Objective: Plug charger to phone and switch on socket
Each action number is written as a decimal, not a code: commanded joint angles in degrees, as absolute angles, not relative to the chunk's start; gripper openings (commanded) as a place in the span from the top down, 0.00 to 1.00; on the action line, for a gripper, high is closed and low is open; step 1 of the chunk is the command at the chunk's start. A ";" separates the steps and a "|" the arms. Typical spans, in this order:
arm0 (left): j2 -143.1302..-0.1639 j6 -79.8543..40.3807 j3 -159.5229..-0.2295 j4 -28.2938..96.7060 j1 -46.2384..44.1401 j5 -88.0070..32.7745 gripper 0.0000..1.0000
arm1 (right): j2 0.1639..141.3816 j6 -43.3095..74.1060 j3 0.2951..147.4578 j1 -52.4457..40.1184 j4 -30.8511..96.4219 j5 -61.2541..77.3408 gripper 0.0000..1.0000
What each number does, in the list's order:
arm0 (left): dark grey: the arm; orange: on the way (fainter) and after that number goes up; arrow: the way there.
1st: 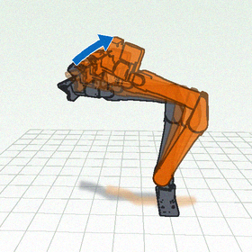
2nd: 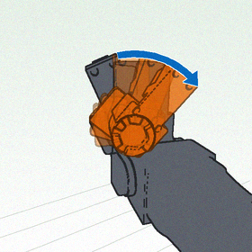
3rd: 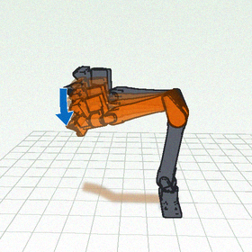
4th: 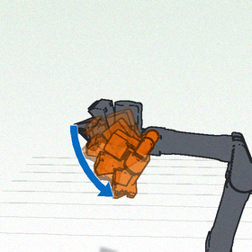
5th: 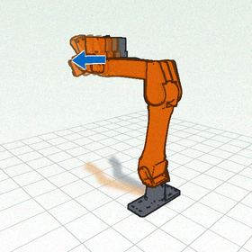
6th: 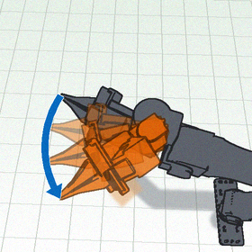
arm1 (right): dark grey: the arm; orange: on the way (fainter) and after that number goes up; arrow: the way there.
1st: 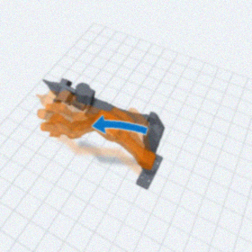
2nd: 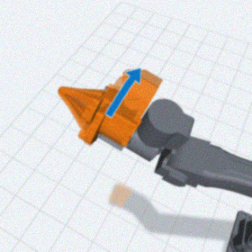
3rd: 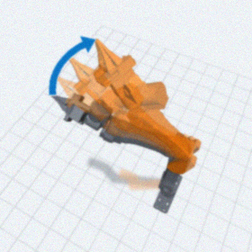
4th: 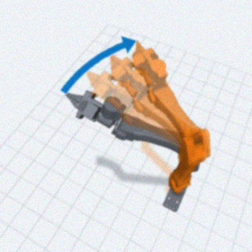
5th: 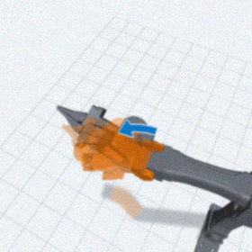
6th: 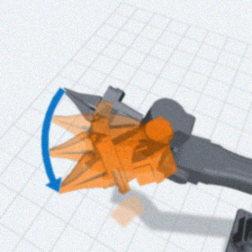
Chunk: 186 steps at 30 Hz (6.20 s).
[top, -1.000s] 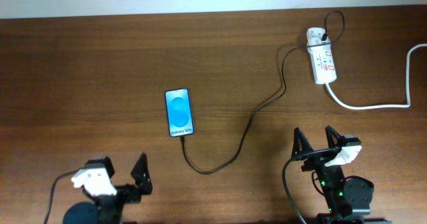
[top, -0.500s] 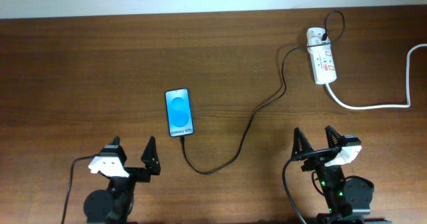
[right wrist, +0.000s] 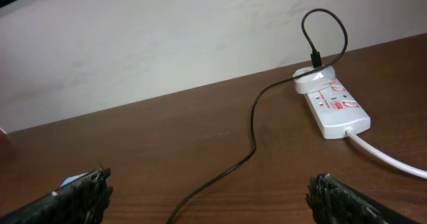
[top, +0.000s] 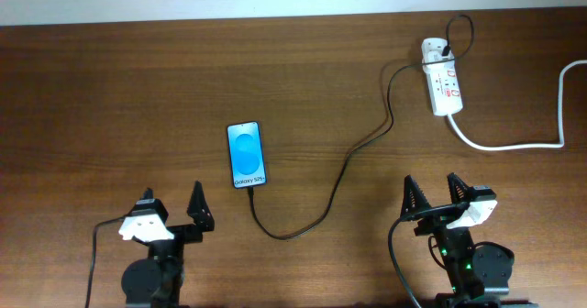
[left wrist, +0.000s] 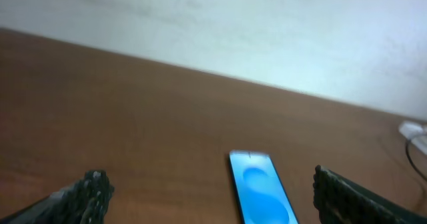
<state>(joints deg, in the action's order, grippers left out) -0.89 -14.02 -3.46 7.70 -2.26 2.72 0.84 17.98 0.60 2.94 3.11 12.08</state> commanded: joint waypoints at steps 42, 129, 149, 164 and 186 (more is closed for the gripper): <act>-0.30 -13.17 -0.54 4.47 -2.13 3.70 0.01 | 0.30 17.87 0.32 2.74 3.44 12.84 0.02; -0.34 4.62 -0.54 4.47 -2.13 3.88 0.01 | 0.23 -3.18 0.32 2.74 3.64 9.63 0.02; -0.34 4.62 -0.54 4.47 -2.13 3.88 0.01 | 0.25 -3.18 0.32 2.74 3.66 9.63 0.02; -0.34 4.62 -0.54 4.47 -2.13 3.88 0.01 | 0.25 -3.18 0.32 2.74 3.66 9.63 0.02; -0.34 4.62 -0.54 4.47 -2.13 3.88 0.01 | 0.25 -3.18 0.32 2.74 3.64 9.63 0.02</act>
<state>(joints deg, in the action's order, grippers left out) -0.84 3.68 -0.95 4.58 -2.24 4.49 0.84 -3.05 0.60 2.94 3.22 10.35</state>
